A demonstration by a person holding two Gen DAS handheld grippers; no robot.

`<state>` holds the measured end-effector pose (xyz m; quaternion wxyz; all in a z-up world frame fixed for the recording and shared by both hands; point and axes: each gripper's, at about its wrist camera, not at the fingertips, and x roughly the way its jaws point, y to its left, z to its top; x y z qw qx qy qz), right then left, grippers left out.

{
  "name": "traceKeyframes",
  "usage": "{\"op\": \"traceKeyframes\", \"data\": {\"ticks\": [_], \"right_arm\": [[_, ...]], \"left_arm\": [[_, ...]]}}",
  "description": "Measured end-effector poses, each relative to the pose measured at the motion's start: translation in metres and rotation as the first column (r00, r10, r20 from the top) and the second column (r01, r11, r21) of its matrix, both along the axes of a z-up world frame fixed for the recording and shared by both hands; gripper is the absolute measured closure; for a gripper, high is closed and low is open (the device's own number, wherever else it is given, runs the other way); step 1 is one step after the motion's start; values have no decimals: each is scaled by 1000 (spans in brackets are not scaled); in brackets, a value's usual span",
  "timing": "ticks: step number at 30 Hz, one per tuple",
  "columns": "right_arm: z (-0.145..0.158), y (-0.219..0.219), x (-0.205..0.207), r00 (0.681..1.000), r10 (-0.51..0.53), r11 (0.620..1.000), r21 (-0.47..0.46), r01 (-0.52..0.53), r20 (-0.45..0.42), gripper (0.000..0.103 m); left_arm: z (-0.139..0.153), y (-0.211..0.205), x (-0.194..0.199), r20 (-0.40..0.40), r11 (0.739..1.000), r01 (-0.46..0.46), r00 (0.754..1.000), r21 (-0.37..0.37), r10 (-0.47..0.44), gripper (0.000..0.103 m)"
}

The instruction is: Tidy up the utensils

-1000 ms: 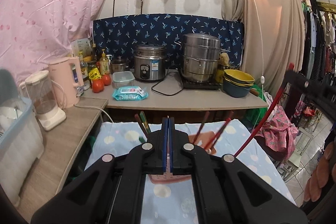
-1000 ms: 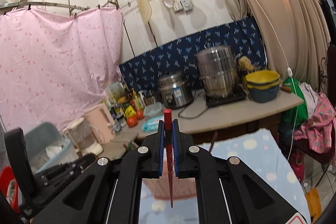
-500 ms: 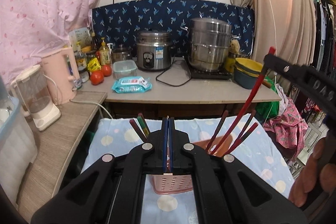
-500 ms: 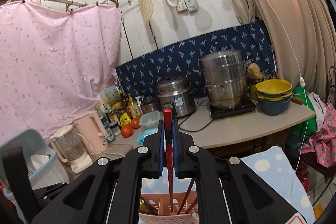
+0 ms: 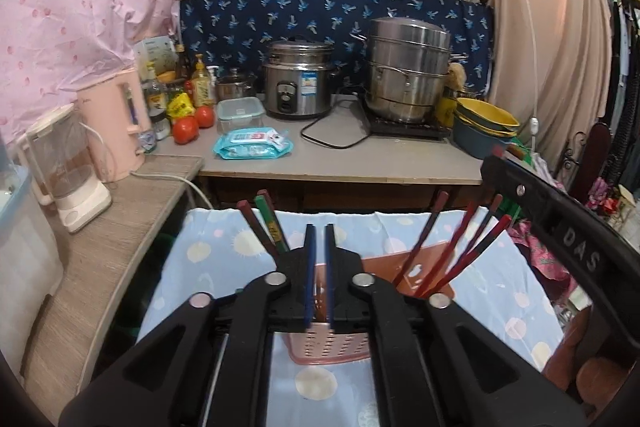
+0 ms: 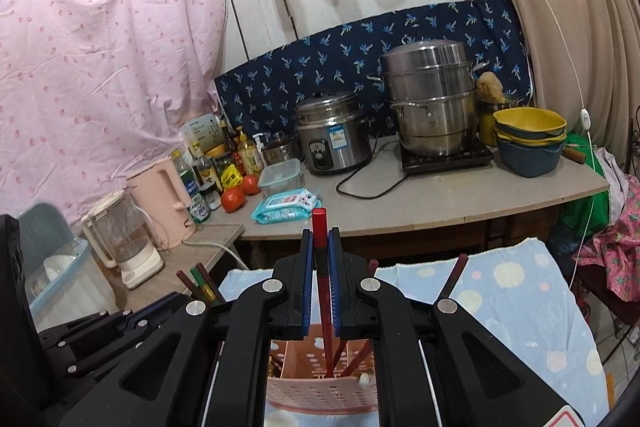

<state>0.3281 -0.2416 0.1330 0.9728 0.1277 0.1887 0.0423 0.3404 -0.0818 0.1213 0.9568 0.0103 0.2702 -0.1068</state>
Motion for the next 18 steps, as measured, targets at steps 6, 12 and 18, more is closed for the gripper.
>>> {"op": "traceKeyframes", "data": {"ticks": [6, 12, 18], "right_arm": [[-5, -3, -13, 1000, -13, 1000, -3, 13, 0, 65], [-9, -5, -34, 1000, -8, 1000, -4, 8, -14, 61], [-19, -4, -63, 999, -9, 1000, -10, 8, -37, 55]], "left_arm": [[2, 3, -7, 6, 1000, -17, 1000, -8, 17, 66], [3, 4, -18, 3, 1000, -13, 1000, -12, 13, 66], [2, 5, -39, 3, 1000, -2, 1000, -9, 2, 64]]}}
